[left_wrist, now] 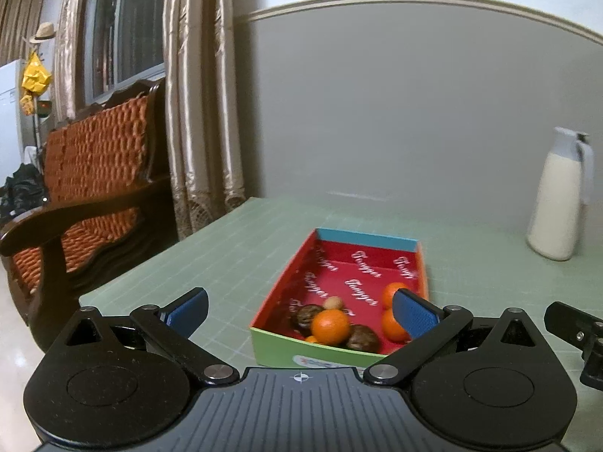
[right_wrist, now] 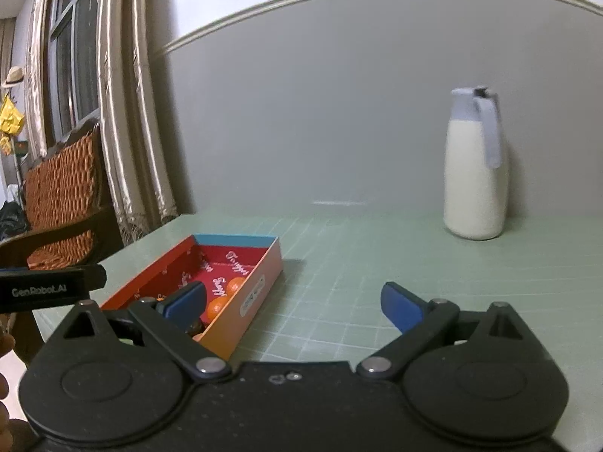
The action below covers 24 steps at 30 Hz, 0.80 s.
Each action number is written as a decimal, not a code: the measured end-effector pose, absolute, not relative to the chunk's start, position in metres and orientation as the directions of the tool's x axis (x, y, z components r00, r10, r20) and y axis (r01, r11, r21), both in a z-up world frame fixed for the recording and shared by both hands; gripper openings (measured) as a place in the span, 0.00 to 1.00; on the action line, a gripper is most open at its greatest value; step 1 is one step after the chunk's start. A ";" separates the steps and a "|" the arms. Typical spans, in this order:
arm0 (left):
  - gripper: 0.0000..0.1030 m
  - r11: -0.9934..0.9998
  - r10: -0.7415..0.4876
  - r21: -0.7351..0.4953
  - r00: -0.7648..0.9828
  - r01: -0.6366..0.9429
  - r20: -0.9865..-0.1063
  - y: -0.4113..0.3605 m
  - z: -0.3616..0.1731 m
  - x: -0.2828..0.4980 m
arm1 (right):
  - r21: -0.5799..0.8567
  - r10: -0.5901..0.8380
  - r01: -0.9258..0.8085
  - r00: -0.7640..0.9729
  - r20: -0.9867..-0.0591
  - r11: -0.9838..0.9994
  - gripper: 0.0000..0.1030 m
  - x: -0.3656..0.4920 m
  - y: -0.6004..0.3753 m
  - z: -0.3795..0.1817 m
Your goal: Organize fruits
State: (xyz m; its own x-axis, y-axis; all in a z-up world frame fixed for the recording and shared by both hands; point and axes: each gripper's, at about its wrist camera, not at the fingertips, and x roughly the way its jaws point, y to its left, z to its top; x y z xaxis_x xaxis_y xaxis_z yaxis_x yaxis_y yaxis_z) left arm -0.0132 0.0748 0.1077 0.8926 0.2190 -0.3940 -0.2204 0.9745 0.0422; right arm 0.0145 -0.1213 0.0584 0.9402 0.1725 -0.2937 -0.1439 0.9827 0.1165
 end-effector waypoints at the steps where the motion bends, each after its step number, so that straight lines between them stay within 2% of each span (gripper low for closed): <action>1: 1.00 0.976 0.212 0.041 0.895 -0.213 -0.392 0.073 0.110 -0.016 | 0.117 0.168 -0.140 0.943 -0.287 0.983 0.97 0.011 -0.122 0.060; 10: 1.00 0.986 0.164 0.031 0.912 -0.164 -0.376 0.063 0.122 -0.038 | 0.102 0.137 -0.113 0.953 -0.268 0.988 0.98 -0.021 -0.127 0.068; 24: 1.00 0.986 0.167 0.050 0.912 -0.160 -0.375 0.063 0.124 -0.045 | 0.091 0.149 -0.130 0.955 -0.257 0.987 0.98 -0.028 -0.118 0.072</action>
State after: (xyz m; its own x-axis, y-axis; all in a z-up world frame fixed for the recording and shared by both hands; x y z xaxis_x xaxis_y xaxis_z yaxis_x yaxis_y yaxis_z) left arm -0.0451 0.0635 0.1244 0.9120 0.1670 -0.3747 -0.1599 0.9859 0.0502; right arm -0.0284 -0.1182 0.0721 0.9549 0.1490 -0.2567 -0.1295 0.9874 0.0912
